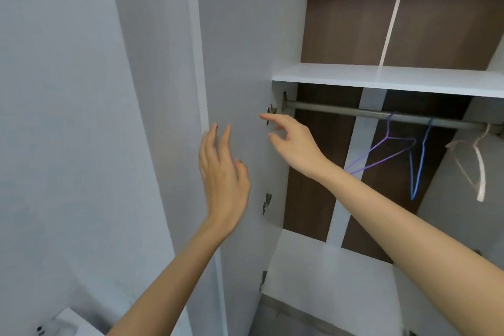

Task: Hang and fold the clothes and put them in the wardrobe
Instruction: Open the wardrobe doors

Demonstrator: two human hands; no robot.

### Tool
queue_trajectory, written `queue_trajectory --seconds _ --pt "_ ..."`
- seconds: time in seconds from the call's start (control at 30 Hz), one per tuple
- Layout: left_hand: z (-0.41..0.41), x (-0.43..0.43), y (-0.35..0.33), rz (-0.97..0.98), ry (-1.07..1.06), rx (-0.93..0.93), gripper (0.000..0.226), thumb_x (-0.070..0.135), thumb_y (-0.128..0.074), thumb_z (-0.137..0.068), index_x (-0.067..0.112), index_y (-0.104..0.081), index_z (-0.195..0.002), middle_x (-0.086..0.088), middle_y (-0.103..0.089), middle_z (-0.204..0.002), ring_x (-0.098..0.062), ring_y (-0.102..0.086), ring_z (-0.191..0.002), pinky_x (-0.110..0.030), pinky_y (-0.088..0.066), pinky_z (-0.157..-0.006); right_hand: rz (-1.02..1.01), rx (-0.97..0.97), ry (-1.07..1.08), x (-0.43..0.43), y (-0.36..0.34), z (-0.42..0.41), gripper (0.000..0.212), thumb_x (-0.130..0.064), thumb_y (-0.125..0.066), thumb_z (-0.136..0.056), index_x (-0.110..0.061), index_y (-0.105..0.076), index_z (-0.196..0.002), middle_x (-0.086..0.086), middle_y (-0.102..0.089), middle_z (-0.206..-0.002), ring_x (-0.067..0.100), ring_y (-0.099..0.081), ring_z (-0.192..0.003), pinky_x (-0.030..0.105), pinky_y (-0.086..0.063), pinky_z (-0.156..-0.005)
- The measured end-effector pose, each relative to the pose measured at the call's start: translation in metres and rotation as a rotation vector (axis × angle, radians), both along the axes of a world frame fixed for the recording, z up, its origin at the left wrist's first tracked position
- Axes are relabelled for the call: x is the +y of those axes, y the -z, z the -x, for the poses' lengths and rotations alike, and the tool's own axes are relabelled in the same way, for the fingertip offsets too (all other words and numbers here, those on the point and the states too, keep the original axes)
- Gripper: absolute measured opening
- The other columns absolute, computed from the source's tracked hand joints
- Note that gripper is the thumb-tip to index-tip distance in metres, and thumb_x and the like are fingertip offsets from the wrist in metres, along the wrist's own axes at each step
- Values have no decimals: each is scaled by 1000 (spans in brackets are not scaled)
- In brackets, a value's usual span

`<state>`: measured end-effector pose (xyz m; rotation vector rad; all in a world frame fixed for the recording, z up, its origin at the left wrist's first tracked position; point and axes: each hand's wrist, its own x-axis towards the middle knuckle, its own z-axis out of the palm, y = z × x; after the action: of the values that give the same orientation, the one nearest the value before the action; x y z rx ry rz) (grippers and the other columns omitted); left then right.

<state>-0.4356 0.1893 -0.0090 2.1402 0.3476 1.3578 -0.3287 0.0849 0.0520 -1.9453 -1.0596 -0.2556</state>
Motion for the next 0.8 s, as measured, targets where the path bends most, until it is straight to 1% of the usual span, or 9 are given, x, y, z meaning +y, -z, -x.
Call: queue_trajectory --seconds 0.07,0.17,0.27,0.33,0.43,0.53,0.63,0.73,0.8 --pt "-1 -12 -1 -45 46 30 47 3 -45 -93 17 -43 -138 -1 -37 -146 -15 -31 -133 -27 -24 -109 -4 -38 103 -26 12 -4 39 -11 -50 -95 -25 -56 -130 -7 -52 -133 12 -50 -117 26 -41 -94" --pt "-9 -35 2 -4 196 186 40 9 -42 -95 19 -47 -134 3 -50 -134 -13 -41 -123 -25 -29 -103 -13 -53 252 -76 31 -1 31 -13 -52 -93 -29 -61 -118 -14 -54 -117 7 -54 -103 31 -50 -88" --pt "-19 -69 10 -12 336 297 39 11 -41 -96 20 -47 -134 6 -55 -128 -12 -50 -115 -25 -38 -94 -3 -16 382 -135 55 13 26 -12 -53 -93 -29 -63 -111 -17 -53 -105 7 -56 -90 27 -51 -84" --pt "-22 -96 18 -17 417 359 38 10 -41 -96 20 -49 -132 7 -60 -121 -10 -55 -103 -22 -38 -85 -1 12 449 -178 73 28 25 -10 -54 -92 -25 -65 -109 -16 -53 -102 3 -54 -82 20 -46 -79" --pt "-19 -142 36 -55 507 464 36 12 -42 -96 22 -51 -129 7 -63 -117 -8 -54 -92 -28 -42 -83 47 63 536 -244 100 63 27 -7 -55 -90 -22 -66 -109 -11 -55 -104 3 -53 -80 15 -39 -78" --pt "0 -196 58 -116 619 560 35 16 -43 -97 22 -50 -131 6 -62 -118 -11 -57 -92 -35 -48 -85 101 139 584 -311 125 112 28 -7 -54 -90 -23 -65 -111 -8 -55 -107 6 -53 -84 17 -42 -77" --pt "28 -256 79 -158 725 656 36 18 -45 -96 23 -49 -131 4 -59 -121 -15 -59 -96 -36 -49 -87 117 210 651 -377 148 169 28 -6 -53 -91 -22 -64 -113 -10 -52 -105 0 -51 -82 7 -37 -73" --pt "59 -319 102 -200 831 720 35 19 -46 -96 21 -50 -131 3 -59 -123 -13 -57 -92 -28 -43 -84 119 295 761 -441 169 230 29 -7 -53 -91 -24 -63 -111 -10 -55 -105 1 -52 -76 18 -41 -73" --pt "78 -361 115 -252 916 765 36 20 -45 -97 20 -48 -133 3 -58 -124 -14 -56 -92 -27 -40 -82 122 343 843 -480 182 270 28 -7 -53 -90 -24 -63 -111 -7 -56 -106 0 -52 -73 17 -40 -70"
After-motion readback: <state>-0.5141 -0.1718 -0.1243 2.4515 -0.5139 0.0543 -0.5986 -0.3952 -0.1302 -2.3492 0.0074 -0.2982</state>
